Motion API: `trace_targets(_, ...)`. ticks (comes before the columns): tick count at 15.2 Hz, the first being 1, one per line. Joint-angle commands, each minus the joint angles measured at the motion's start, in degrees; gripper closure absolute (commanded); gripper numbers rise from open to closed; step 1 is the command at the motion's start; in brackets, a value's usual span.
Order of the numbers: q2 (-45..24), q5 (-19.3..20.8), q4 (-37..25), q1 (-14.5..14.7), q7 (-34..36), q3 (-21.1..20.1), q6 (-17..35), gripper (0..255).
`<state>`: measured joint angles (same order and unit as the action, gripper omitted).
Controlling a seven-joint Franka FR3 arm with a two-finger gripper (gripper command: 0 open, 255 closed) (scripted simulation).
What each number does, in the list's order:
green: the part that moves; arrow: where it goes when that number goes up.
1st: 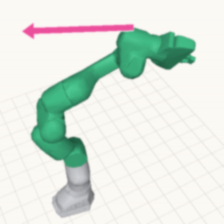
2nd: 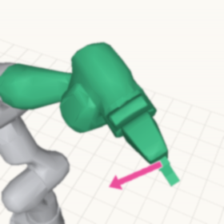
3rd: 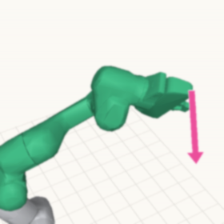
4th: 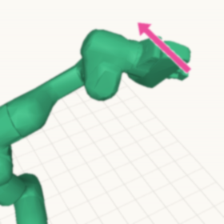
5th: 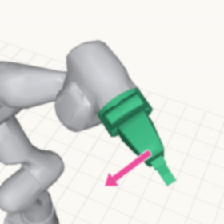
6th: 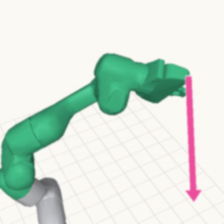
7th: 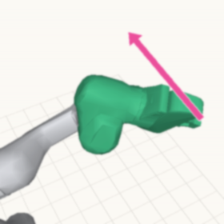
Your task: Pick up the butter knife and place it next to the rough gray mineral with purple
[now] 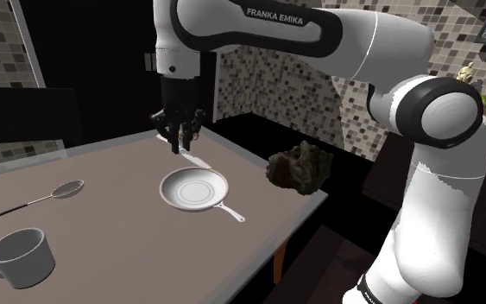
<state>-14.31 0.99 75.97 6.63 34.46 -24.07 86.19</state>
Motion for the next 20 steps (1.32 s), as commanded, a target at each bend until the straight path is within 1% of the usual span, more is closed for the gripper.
trace_targets(1,2.5,-1.0,3.5,-2.2,-2.9,0.9,1.1,255)
trace_targets(5,6.2,-2.4,8.1,-6.1,-8.7,3.0,1.8,255)
trace_targets(10,9.4,-3.3,11.7,-10.3,-15.8,6.0,2.1,255)
trace_targets(15,10.9,-3.5,13.4,-14.0,-22.7,9.2,1.9,255)
trace_targets(20,10.9,-3.1,13.2,-17.6,-29.4,12.3,1.5,255)
